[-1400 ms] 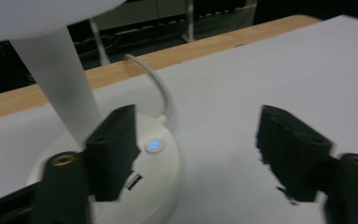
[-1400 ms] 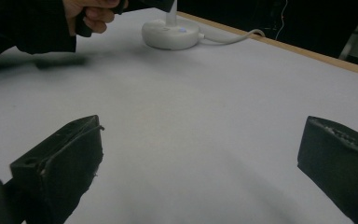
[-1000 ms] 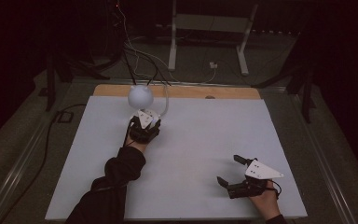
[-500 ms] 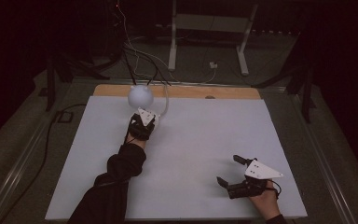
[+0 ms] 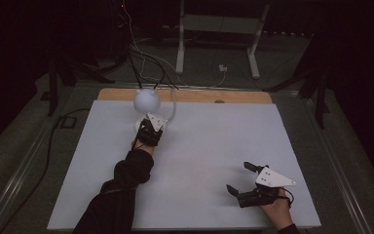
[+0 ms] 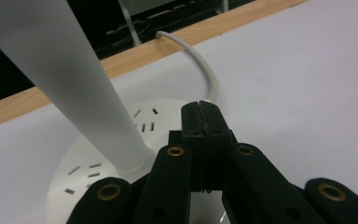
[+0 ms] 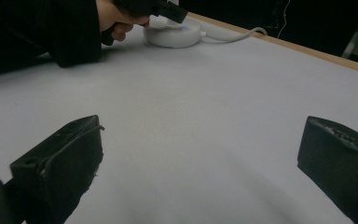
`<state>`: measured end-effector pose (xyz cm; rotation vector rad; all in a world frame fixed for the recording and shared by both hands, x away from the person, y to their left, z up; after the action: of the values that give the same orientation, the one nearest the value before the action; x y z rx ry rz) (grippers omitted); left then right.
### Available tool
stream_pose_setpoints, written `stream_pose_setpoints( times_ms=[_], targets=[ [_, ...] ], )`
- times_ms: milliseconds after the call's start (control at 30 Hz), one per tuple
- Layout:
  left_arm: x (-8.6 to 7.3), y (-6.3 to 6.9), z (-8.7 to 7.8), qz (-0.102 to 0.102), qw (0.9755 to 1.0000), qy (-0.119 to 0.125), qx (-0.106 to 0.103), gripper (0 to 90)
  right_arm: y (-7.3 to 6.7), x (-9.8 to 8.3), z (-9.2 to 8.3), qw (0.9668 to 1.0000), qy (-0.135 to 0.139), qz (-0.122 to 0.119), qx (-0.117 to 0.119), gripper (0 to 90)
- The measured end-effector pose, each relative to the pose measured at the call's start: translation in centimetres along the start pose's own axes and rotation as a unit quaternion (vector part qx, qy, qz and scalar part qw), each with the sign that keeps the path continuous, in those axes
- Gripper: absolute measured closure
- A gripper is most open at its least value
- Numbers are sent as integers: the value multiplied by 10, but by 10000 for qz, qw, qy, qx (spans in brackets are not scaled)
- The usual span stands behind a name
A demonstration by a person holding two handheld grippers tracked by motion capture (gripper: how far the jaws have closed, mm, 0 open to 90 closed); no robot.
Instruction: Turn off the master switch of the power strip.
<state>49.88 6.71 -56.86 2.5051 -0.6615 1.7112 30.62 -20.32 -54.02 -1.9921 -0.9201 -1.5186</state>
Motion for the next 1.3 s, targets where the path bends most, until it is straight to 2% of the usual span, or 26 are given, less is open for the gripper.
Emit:
stream_pose_setpoints(
  times_ms=[233,367,467,633,733,1300],
  targets=[
    [-4,1,4,43,9999,-132,36,900,0,0,0,10000,-3,4,-4,1],
    [-4,2,5,-53,9999,-139,-16,900,1,-1,0,10000,-14,6,-9,1],
    [-3,1,6,-91,9998,-178,20,900,0,-1,0,10000,-15,0,-5,1],
    [-3,1,7,-25,9997,-225,-1,900,1,-1,0,10000,-25,5,-4,1],
    [-3,2,7,-78,9997,-232,-18,900,0,-1,0,10000,-27,-3,2,1],
    [-6,1,7,118,9993,-363,44,900,-1,-2,1,10000,-57,-19,21,1]
  ],
)
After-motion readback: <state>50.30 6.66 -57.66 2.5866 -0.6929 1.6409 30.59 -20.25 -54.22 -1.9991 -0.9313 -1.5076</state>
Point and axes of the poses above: each handheld gripper's, and its own axes: z roughly forward along the jaws, x roughly out of its top, y roughly to its right, the point moved 10 cm from there along z, roughly forward along the jaws, and after that the axes turned 6 degrees about y, right-handed, at the moved point
